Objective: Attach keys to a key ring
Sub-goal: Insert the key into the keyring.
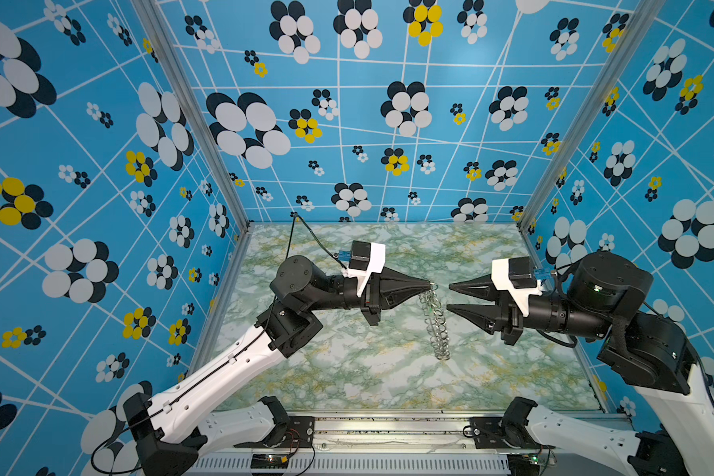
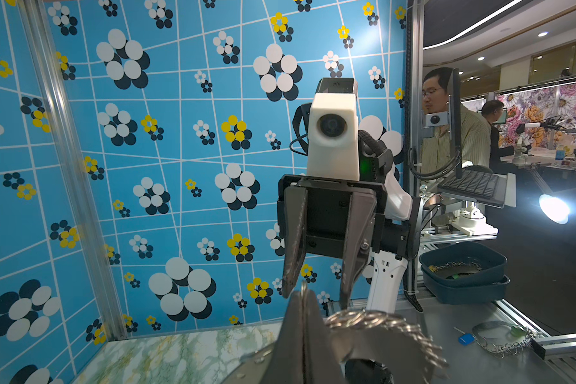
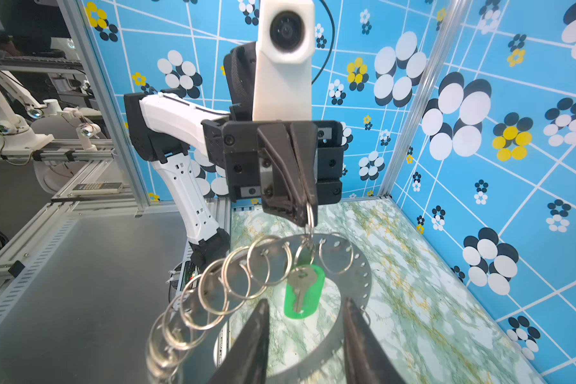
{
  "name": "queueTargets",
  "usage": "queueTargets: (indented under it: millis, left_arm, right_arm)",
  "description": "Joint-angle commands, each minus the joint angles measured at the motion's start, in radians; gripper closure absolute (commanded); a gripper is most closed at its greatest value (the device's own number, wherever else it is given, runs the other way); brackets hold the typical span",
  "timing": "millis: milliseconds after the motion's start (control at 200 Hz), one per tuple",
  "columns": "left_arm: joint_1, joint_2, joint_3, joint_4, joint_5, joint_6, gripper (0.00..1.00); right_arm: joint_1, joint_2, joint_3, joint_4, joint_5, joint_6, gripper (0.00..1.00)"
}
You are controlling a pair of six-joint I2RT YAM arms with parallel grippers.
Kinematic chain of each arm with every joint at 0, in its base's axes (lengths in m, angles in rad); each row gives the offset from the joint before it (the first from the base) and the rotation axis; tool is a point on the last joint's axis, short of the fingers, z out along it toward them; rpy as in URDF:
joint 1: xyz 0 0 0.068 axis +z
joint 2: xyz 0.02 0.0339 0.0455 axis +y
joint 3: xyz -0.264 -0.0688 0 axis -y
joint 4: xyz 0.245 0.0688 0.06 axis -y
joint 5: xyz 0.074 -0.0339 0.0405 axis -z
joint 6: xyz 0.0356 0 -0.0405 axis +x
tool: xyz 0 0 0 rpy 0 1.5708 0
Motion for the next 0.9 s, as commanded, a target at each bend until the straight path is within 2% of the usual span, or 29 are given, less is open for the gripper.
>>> queueTargets:
  millis: [0, 540, 895]
  left_arm:
    - [0.004, -0.024, -0.011, 0.020, 0.013, 0.008, 1.00]
    - [-0.001, -0.035, -0.016, 0.024, 0.017, 0.012, 1.00]
    - [-0.003, -0.032, -0.010, 0.026, 0.021, 0.013, 1.00]
  right_arm:
    - [0.002, 0.005, 0.006, 0.049, -0.032, 0.021, 0.65]
    - [0.002, 0.050, -0.029, 0.135, -0.093, 0.078, 0.82]
    - [0.002, 0.061, -0.034, 0.133, -0.106, 0.090, 0.84]
